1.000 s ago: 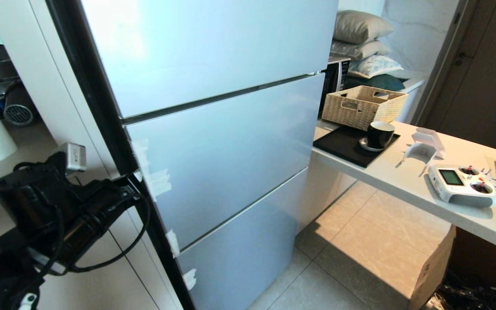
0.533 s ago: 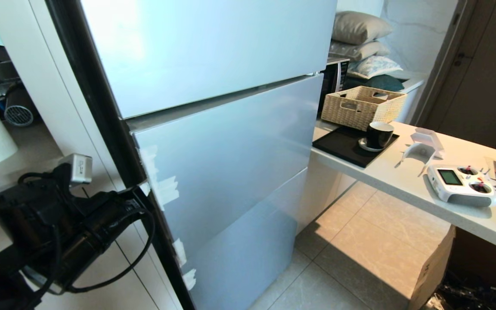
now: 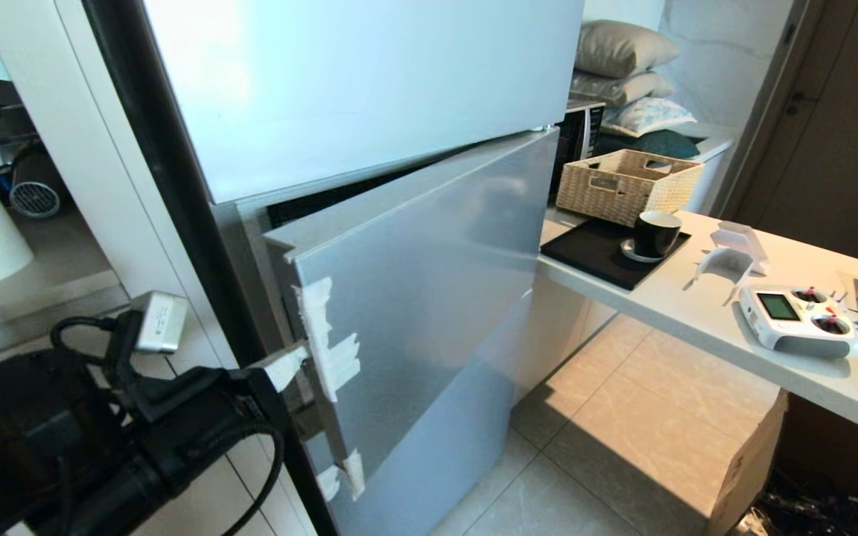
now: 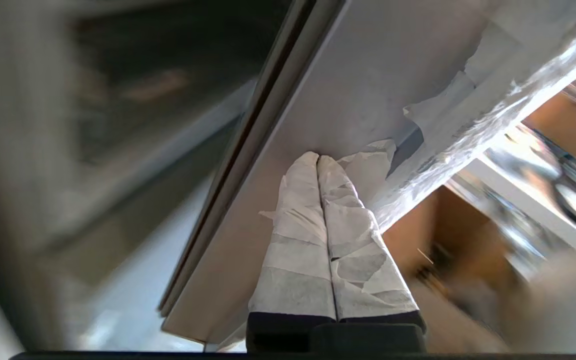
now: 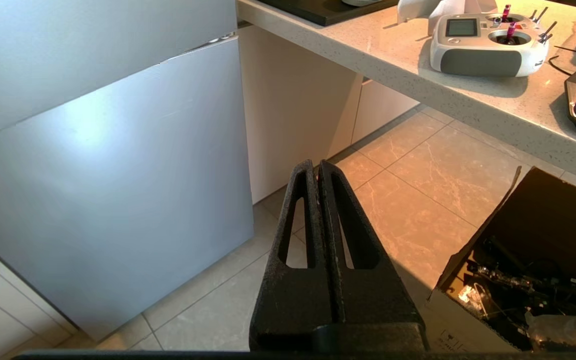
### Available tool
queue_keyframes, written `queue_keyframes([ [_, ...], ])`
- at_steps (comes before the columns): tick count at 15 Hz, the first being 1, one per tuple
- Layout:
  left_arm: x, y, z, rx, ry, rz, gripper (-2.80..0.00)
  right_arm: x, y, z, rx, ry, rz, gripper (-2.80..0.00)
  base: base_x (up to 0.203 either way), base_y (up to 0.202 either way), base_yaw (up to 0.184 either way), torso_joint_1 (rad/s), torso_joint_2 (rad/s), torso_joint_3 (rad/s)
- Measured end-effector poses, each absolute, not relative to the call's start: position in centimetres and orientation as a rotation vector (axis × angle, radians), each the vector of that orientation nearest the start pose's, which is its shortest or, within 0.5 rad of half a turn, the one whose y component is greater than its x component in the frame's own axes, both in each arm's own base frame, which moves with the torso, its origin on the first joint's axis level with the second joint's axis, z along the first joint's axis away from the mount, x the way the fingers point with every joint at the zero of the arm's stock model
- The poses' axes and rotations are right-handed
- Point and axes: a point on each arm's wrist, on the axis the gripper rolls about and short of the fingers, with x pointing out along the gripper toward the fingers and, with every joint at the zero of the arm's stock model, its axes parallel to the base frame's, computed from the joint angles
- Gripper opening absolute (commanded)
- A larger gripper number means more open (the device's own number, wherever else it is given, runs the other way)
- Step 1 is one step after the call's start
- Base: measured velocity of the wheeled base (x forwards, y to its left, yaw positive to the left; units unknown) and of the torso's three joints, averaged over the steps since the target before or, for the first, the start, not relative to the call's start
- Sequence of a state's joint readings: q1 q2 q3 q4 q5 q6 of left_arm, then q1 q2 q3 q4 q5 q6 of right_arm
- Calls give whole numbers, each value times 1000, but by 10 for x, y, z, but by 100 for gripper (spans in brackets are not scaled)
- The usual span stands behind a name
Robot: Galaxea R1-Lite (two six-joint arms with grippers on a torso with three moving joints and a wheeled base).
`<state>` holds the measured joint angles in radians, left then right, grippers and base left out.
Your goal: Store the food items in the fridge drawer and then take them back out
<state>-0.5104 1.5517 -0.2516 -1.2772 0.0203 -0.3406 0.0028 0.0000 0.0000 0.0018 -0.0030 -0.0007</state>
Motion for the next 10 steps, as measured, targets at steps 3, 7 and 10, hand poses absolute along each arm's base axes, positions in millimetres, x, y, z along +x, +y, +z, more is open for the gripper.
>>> queue_keyframes([
  [3, 160, -98, 140, -314, 162, -605, -280, -23, 0, 75, 0, 2, 1, -280, 0, 0, 0, 0, 0, 0],
  [7, 138, -85, 136, -293, 152, -570, -280, -23, 0, 75, -1, 1, 0, -280, 0, 0, 0, 0, 0, 0],
  [10, 127, -75, 154, -217, 9, -481, -280, -23, 0, 75, 0, 1, 0, -280, 0, 0, 0, 0, 0, 0],
])
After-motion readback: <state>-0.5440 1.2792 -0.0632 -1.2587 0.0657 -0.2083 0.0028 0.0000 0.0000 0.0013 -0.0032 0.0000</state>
